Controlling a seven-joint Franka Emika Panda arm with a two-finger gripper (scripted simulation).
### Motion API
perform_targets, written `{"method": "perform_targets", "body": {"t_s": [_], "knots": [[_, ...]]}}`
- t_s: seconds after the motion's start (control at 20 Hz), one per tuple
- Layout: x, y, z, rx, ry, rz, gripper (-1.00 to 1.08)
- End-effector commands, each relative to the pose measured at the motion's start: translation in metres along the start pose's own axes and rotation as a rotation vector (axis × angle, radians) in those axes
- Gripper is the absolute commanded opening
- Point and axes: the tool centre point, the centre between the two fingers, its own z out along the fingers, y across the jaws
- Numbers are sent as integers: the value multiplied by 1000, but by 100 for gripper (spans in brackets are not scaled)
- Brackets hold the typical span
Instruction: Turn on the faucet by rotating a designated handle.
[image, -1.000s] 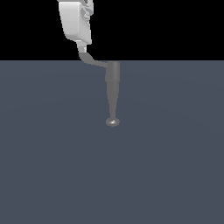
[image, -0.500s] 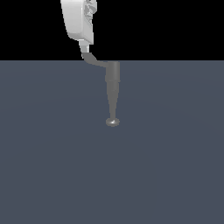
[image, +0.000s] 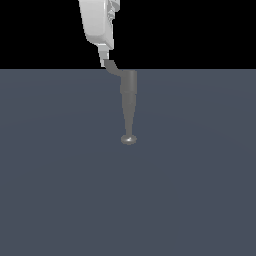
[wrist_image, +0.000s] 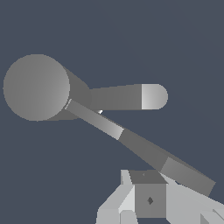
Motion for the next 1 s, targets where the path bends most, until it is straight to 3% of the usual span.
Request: {"method": "perform_targets", "body": {"t_s": [0.0, 0.3, 0.4, 0.95], "knots": [[12, 8, 1, -5, 2, 9, -100], [27, 24, 1, -6, 2, 9, -100], [19, 20, 0, -2, 1, 0, -100], [93, 20, 0, -5, 1, 7, -100]]}}
